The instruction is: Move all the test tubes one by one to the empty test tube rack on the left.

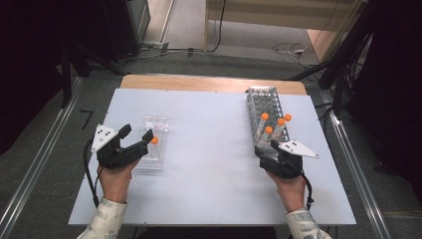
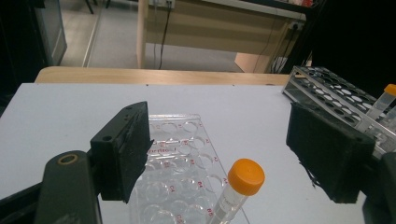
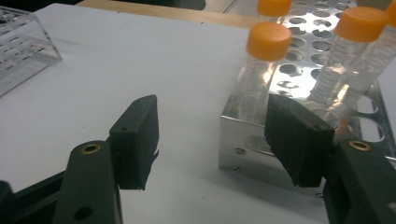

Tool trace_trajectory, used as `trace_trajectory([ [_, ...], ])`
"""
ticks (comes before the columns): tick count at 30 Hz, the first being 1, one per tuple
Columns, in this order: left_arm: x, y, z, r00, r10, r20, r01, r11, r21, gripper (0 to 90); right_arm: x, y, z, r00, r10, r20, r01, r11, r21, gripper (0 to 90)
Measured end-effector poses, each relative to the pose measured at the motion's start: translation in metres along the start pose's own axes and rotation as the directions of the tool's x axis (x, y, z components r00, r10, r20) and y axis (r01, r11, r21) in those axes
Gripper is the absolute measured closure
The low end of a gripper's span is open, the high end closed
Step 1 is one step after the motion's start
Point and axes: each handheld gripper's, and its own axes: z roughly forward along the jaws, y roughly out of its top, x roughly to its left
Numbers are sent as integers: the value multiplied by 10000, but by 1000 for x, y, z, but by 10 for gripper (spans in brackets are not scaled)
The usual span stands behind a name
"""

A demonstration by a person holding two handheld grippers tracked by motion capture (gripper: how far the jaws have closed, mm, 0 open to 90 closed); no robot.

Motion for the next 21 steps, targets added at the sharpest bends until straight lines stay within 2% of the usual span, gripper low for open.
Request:
trace_trajectory([
  [7,0,1,-1,10000,59,-21,-59,10000,-33,215,-12,3,12,9988,153,461,-147,9998,-139,416],
  [17,0,1,-1,9999,83,-122,-84,10000,-29,195,-15,5,27,9982,-10,605,24,9997,-235,544],
  [21,1,1,-2,9999,84,-135,-84,10000,-25,194,-16,6,33,9977,93,665,-77,9997,-244,587],
])
